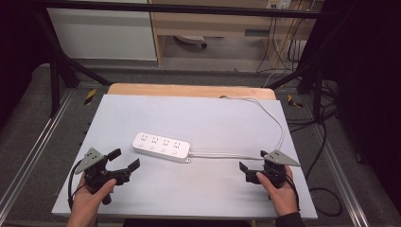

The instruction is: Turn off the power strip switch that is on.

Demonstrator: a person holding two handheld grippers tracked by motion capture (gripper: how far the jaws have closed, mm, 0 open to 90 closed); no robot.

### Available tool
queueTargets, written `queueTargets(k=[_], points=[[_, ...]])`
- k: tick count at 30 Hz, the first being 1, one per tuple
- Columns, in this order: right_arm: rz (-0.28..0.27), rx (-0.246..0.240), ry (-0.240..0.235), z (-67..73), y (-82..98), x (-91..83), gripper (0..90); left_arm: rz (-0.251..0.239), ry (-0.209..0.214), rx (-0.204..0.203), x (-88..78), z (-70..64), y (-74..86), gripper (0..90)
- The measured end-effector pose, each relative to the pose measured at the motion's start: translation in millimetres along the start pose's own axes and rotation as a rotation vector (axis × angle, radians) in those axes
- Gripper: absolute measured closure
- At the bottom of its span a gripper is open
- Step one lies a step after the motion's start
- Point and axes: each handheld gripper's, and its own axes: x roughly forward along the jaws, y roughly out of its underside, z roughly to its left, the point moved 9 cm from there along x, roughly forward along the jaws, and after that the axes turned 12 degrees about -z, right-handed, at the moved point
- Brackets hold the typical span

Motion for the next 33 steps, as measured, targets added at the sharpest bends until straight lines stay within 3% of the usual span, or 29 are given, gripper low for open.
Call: queueTargets(k=[8, 11, 16, 26, 33], points=[[-0.013, -0.002, -0.004, 1.0, -9.3, -9.4, 3.7, -0.010, 0.040, 0.035, 23.8, -14.1, -16.4, 7.8], [-0.035, 0.011, 0.006, 2.1, -15.2, -14.8, 3.4, -0.019, 0.038, 0.038, 32.0, -18.1, -21.9, 7.6], [-0.018, -0.013, -0.003, 7.2, -9.2, -22.7, 3.0, -0.029, 0.036, 0.053, 41.6, -21.9, -28.3, 7.7], [0.005, -0.005, 0.018, 1.9, -2.0, -18.0, 3.0, -0.054, 0.009, 0.042, 66.7, -14.5, -41.4, 8.8], [0.005, 0.016, 0.035, -3.2, 0.0, -15.0, 2.8, -0.050, 0.004, 0.075, 83.9, -12.9, -45.4, 8.7]])
